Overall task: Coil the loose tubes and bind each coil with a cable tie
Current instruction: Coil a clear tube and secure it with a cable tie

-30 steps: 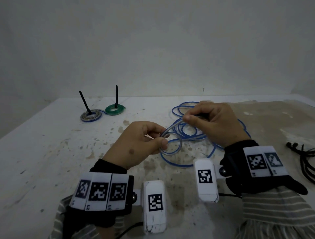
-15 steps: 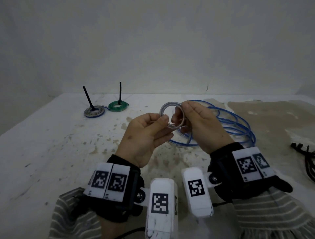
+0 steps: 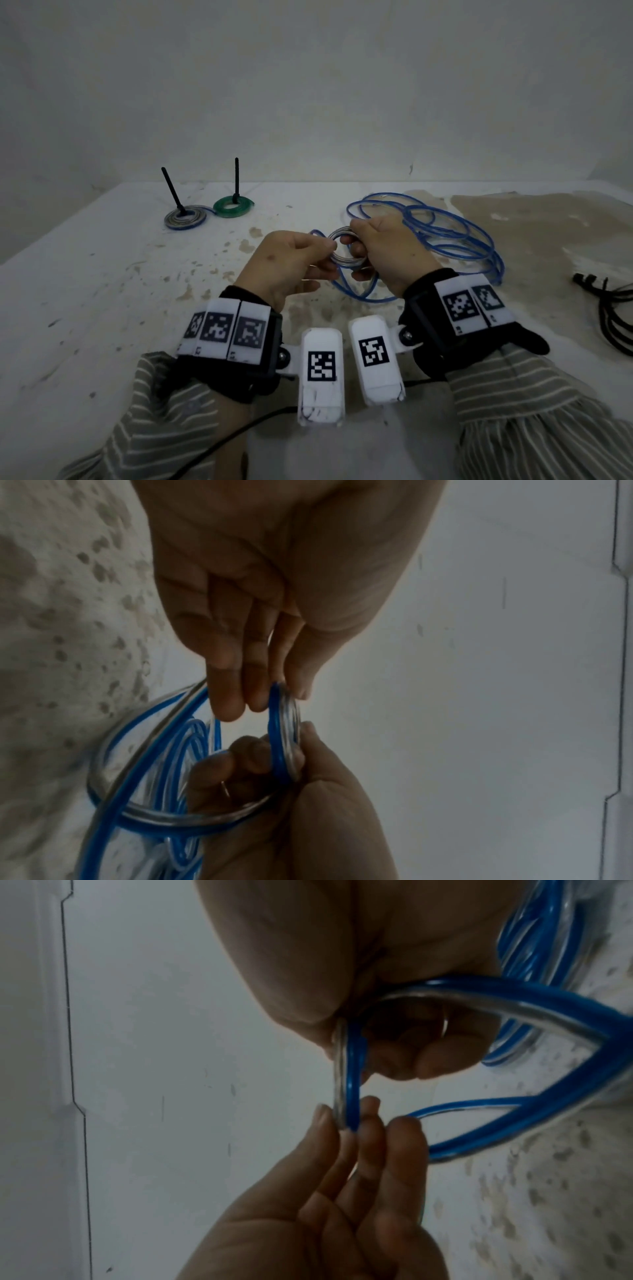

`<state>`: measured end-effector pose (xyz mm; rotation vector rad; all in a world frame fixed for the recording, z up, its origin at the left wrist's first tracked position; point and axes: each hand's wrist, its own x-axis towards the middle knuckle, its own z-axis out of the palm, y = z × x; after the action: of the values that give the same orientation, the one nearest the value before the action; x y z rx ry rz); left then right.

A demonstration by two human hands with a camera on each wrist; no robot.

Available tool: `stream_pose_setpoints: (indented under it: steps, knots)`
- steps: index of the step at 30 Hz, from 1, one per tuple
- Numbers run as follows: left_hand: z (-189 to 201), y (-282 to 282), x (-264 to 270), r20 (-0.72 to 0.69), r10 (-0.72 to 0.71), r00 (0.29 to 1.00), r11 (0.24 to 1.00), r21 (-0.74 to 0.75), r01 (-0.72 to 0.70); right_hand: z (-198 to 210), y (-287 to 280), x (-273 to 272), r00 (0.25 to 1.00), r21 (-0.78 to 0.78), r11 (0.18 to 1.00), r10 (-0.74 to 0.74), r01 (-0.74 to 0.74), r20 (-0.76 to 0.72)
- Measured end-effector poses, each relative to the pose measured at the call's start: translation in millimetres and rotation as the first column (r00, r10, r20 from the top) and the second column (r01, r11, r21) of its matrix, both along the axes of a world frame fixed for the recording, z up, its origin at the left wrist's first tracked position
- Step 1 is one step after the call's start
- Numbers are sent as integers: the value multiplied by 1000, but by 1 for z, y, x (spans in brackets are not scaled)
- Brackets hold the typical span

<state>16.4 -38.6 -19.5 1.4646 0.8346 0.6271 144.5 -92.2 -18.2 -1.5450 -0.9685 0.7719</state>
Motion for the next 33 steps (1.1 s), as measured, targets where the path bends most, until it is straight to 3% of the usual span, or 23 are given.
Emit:
stream_pose_setpoints:
  steps: [3,7,13,25,33]
  knots:
    - [-2,3,4,-6,-17,1000,999,-41,17,-4,2,1,1000,-11,1000,-15,15,10]
    - [1,11,13,99,59,993,985,-166,-42,-6,7,3,995,40,995,-93,92,23]
    - [8,25,23,199,139,970,955,-286,-78,-3,12,8,992,138,985,-98,108,-79]
    - [14,45,28,129,33,991,961,-277,4,2,34,20,985,138,981,-116,134,-130]
    - [16,47,32,251,127,960,942,-334,-37,4,32,20,973,202,972,-70,116,-219]
